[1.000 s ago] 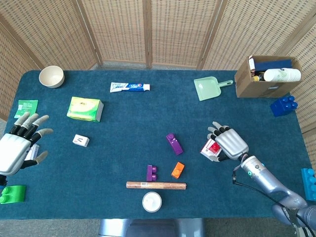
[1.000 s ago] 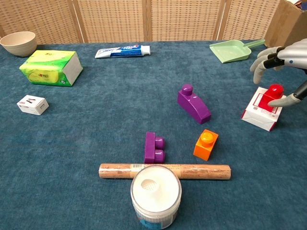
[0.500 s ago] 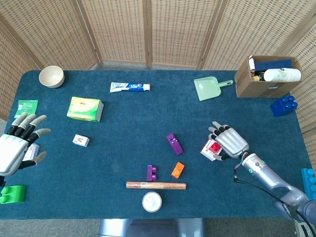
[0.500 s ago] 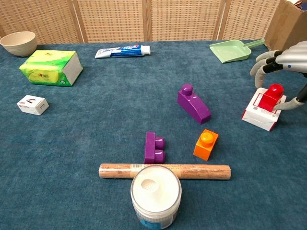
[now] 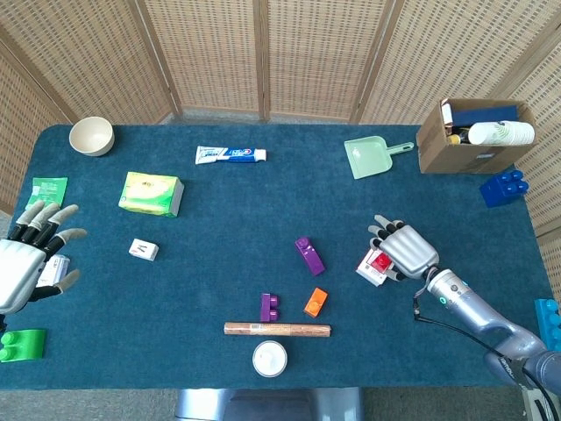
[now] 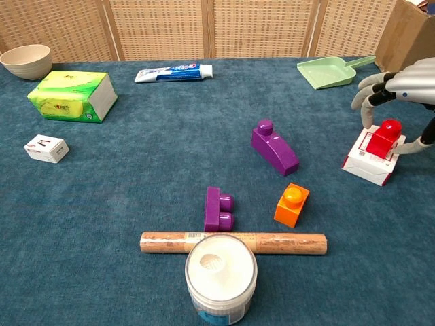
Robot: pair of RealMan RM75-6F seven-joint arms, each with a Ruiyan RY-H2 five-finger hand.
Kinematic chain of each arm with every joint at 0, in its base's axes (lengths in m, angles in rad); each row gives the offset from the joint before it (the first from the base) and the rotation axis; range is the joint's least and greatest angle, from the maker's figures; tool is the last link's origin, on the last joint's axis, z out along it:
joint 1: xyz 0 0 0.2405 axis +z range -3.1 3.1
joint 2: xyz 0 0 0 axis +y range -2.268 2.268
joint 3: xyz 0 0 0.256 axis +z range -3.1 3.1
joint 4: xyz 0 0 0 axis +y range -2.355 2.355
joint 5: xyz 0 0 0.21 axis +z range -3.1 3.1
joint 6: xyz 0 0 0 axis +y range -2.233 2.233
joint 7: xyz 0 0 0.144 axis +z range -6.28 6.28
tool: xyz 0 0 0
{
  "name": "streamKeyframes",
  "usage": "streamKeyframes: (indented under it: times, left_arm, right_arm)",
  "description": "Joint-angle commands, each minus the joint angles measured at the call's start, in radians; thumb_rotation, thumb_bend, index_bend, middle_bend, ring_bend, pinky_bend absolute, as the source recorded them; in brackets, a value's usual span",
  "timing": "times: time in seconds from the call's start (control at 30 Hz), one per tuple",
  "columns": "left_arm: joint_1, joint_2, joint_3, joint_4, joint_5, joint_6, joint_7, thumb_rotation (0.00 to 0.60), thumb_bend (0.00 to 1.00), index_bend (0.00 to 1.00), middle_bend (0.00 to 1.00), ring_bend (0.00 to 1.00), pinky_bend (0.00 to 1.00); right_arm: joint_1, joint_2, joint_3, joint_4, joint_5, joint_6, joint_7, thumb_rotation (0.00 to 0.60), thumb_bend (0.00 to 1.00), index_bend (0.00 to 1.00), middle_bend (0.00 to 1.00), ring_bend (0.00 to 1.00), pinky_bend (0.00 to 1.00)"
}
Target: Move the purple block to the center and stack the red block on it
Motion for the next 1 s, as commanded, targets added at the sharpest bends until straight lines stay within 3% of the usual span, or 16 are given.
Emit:
streamKeyframes:
  times: [0.03, 0.57, 1.0]
  left_arm:
    - [0.001, -0.001, -0.002, 0.001, 0.001, -0.002, -0.001, 0.6, 0.32, 0.29, 0.11, 0.03, 0.0]
    - [0.011, -0.002, -0.01, 0.007, 0.0, -0.009, -0.013, 0.6, 0.32, 0.29, 0.11, 0.03, 0.0]
    - [0.018, -0.007, -0.014, 0.021, -0.004, -0.015, -0.024, 0.6, 0.32, 0.29, 0.11, 0.03, 0.0]
  right_arm:
    - [0.002, 0.002, -0.001, -0.003, 0.001, -0.001, -0.002, 0.513, 0.22, 0.38, 0.21, 0.07, 0.28]
    - [0.009, -0.001, -0.014, -0.014, 0.015, -0.011, -0.024, 0.599, 0.19, 0.45, 0.22, 0.09, 0.29]
    - [0.022, -0.001, -0.01, -0.042, 0.044, -0.039, -0.037, 0.6, 0.16, 0.58, 0.24, 0.12, 0.31]
